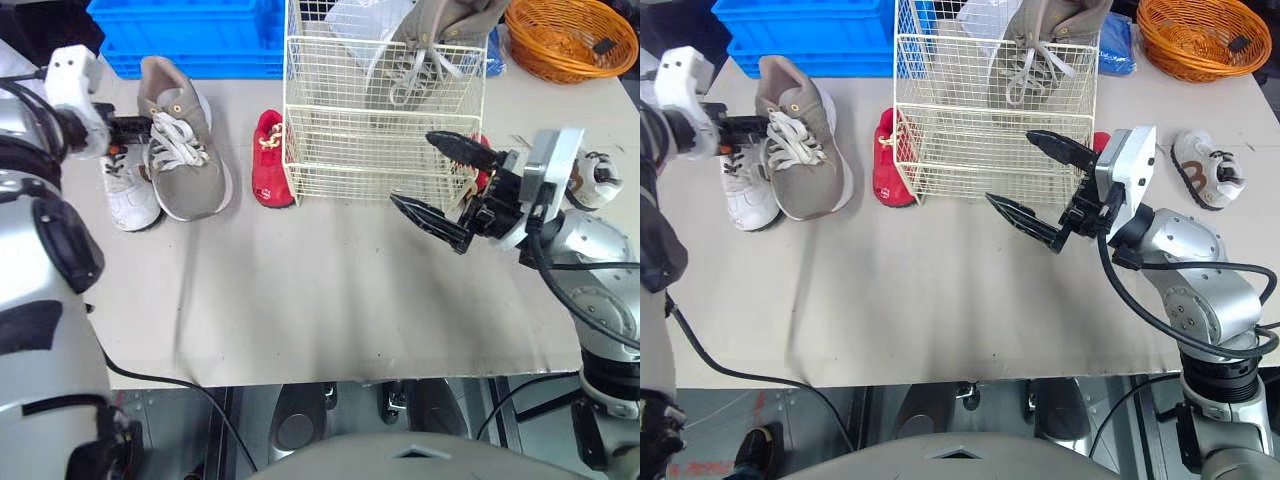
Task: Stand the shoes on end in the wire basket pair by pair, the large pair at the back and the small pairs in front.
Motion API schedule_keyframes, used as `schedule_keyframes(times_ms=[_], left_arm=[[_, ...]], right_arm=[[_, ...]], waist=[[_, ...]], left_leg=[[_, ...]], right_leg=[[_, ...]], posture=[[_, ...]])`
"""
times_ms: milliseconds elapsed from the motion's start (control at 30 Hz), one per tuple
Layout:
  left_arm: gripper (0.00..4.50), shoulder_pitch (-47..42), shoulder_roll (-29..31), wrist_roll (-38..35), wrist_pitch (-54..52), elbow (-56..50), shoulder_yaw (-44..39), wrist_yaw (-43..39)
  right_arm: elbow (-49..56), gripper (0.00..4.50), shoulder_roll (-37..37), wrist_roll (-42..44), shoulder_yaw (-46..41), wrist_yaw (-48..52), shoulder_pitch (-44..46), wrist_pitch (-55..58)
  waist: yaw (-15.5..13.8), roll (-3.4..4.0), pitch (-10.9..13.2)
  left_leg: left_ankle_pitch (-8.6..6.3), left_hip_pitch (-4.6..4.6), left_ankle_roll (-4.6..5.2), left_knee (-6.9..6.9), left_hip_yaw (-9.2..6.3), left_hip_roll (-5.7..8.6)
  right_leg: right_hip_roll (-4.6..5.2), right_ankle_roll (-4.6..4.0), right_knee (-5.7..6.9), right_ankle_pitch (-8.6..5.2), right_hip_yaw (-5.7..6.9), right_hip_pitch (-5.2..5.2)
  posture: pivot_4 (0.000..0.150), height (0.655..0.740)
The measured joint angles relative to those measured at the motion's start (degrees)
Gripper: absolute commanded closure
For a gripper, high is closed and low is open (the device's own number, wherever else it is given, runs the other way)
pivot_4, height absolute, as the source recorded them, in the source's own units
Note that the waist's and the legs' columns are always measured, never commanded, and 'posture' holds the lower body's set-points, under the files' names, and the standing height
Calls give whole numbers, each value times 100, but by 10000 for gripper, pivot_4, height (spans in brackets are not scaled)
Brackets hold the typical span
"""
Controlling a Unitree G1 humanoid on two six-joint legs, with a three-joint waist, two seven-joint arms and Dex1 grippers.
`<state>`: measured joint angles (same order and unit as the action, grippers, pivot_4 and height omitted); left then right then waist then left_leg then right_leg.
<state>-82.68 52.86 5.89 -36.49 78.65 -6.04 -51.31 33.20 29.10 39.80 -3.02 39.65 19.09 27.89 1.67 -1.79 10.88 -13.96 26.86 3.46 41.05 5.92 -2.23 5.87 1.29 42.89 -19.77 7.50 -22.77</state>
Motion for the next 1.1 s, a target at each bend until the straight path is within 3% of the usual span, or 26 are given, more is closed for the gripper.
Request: schedule_keyframes(times_ms=[333, 467, 733, 1100], left_arm=[[44898, -440, 325, -501, -231, -1004, -297, -130], [44898, -413, 221, -843, 317, -1565, -661, 129], [44898, -406, -1027, -1920, 1754, -3015, -1536, 911], [44898, -407, -2671, -2169, 4182, -2858, -1564, 1826]], right_arm=[[-155, 0, 214, 348, -2, 145, 301, 195], [-284, 0, 216, 321, -5, 115, 385, 181], [-400, 0, 123, 91, -27, -128, 541, 18], [-498, 0, -94, -37, -447, -670, 525, -212]], waist=[[-77, -17, 6], [-89, -26, 11], [-108, -29, 8], [-94, -29, 8]], left_leg=[[0, 3, 1, 10, -6, -2], [0, 6, 1, 14, -8, -2], [1, 15, 2, 27, -22, 4], [1, 18, 2, 24, -21, 5]], right_leg=[[1, 0, 5, 0, 2, 2], [2, 0, 5, 0, 4, 2], [8, -1, 12, 1, 26, 8], [6, -1, 10, 1, 33, 6]], posture=[[1500, 6860], [1500, 6860], [1500, 6860], [1500, 6860]])
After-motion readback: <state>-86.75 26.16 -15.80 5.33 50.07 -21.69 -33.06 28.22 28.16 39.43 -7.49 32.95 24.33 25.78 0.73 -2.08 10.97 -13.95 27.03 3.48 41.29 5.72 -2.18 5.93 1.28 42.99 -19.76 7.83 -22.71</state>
